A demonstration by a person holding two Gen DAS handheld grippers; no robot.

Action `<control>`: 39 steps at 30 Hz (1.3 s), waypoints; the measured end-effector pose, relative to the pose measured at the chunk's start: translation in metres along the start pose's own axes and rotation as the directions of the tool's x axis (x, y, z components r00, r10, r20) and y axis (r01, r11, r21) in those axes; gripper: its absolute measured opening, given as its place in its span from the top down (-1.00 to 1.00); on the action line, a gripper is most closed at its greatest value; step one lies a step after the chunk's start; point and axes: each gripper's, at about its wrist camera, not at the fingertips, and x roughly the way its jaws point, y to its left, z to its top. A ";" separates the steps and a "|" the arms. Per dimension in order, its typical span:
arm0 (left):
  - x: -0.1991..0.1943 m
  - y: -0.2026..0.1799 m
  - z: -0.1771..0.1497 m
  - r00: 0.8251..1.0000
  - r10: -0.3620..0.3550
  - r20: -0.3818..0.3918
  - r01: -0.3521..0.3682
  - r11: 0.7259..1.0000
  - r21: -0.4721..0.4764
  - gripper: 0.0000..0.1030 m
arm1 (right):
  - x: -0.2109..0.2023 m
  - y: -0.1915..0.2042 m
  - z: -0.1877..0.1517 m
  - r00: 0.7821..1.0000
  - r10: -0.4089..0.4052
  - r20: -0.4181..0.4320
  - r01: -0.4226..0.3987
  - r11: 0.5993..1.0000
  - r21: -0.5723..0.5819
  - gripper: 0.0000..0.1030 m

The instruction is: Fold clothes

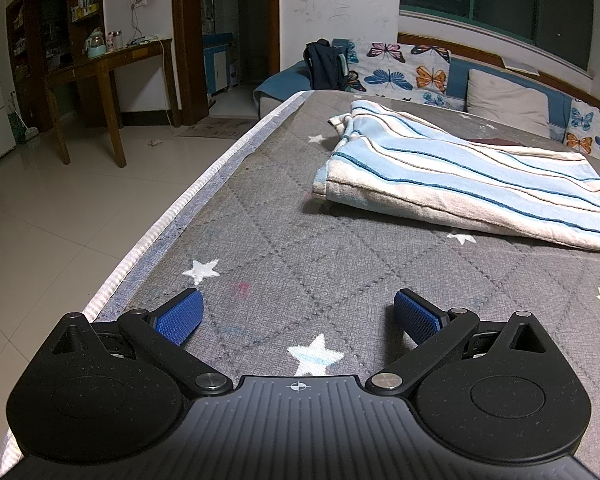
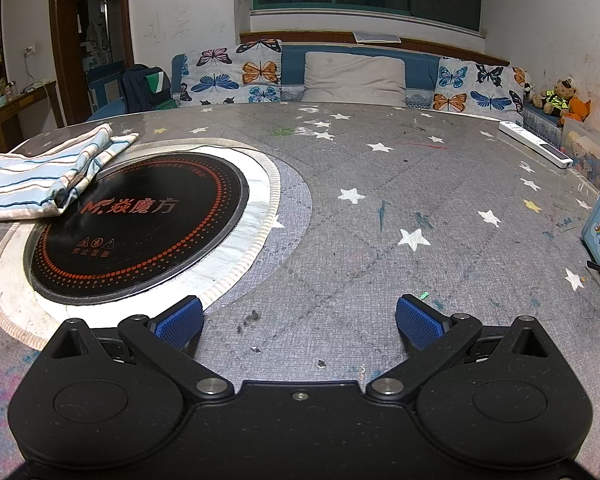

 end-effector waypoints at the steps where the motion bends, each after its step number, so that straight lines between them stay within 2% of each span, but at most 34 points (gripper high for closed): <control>1: 0.000 0.000 0.000 1.000 0.000 0.000 0.000 1.000 0.000 -0.99 | 0.000 0.000 0.000 1.000 0.000 0.000 0.000 1.000 0.000 -1.00; 39: 0.001 0.000 0.000 1.000 0.000 0.000 0.000 1.000 0.000 -0.99 | -0.005 -0.017 0.000 1.000 0.001 0.000 -0.001 1.000 0.001 -1.00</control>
